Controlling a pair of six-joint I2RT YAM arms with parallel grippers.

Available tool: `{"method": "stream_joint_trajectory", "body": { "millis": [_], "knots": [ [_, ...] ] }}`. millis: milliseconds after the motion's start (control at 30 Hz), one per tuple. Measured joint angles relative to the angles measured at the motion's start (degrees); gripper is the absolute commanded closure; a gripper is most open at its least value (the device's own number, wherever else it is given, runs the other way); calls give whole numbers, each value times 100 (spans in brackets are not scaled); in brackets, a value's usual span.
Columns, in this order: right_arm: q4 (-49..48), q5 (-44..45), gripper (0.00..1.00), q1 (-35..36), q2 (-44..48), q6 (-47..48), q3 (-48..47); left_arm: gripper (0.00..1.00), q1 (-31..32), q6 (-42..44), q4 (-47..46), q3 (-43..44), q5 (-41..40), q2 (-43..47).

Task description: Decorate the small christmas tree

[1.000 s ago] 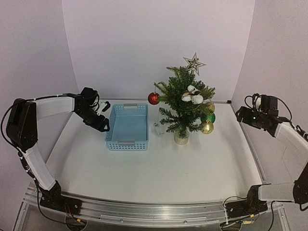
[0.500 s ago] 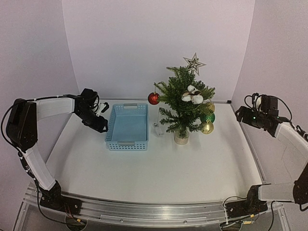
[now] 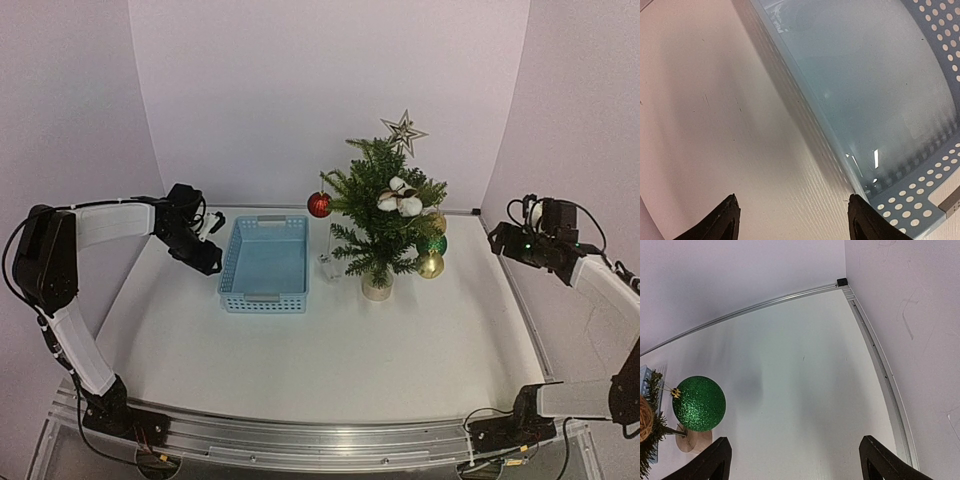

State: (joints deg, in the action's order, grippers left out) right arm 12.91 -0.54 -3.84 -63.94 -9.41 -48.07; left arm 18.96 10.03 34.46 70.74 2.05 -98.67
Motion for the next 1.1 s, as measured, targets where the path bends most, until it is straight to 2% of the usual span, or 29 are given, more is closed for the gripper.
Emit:
{"method": "stream_joint_trajectory", "body": {
  "millis": [167, 400, 600, 1100],
  "knots": [
    [0, -18, 12, 0, 0, 19, 23, 25, 2, 20, 2, -6, -14, 0],
    [-3, -76, 12, 0, 1, 17, 74, 23, 59, -106, 62, 74, 574, 2],
    [0, -102, 12, 0, 15, 17, 111, 23, 178, -144, 59, 125, 735, 2],
    [-4, -116, 12, 0, 46, 34, 111, 24, 183, -160, 52, 118, 212, -223]
  ]
}}
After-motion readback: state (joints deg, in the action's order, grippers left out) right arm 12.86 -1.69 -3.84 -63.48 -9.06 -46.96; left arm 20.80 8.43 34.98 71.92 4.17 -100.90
